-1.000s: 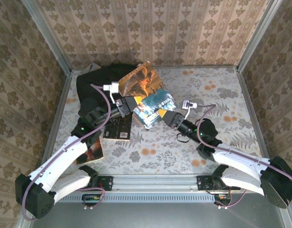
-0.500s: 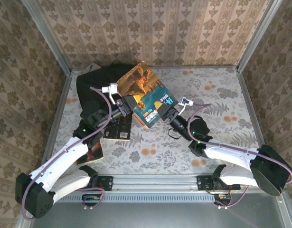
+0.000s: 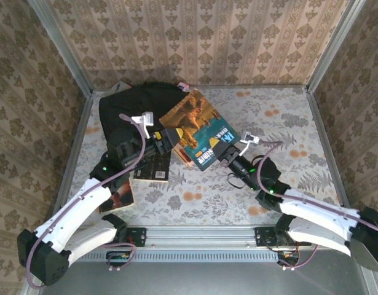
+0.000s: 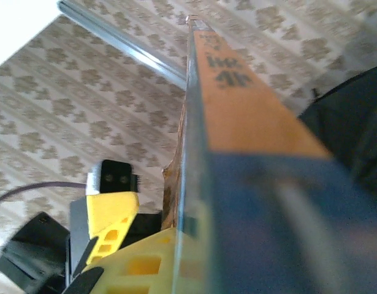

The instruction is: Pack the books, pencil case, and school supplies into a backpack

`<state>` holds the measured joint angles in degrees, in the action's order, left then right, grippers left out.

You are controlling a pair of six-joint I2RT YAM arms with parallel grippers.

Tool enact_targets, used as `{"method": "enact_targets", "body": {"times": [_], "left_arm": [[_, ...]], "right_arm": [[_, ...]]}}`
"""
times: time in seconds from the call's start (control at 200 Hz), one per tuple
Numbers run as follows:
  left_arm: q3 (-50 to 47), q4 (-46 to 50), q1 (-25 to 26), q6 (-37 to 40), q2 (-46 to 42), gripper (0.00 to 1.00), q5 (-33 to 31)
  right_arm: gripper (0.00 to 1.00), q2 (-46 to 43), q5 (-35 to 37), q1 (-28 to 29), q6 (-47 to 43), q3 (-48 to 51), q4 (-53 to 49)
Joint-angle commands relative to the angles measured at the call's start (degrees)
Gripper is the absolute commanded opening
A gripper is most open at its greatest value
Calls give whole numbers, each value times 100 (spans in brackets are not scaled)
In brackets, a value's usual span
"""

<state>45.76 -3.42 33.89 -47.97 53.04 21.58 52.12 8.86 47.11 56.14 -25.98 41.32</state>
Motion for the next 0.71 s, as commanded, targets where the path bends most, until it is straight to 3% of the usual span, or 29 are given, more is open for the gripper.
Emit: {"method": "enact_targets", "body": {"times": [0.0, 0.17, 0.375, 0.7], "left_arm": [[648, 1465, -359, 985, 168, 83, -409], [1779, 2880, -1066, 1390, 1458, 83, -754], [3807, 3992, -938, 2204, 3630, 84, -1314], [8157, 6178, 61, 2815, 6987, 95, -4575]], "right_arm": [[0, -802, 668, -79, -726, 147, -1632], [0, -1770, 973, -293, -944, 587, -2745], [0, -2192, 963, -483, -1235, 746, -3268], [0, -2335, 841, -749, -1548, 971, -3294]]}}
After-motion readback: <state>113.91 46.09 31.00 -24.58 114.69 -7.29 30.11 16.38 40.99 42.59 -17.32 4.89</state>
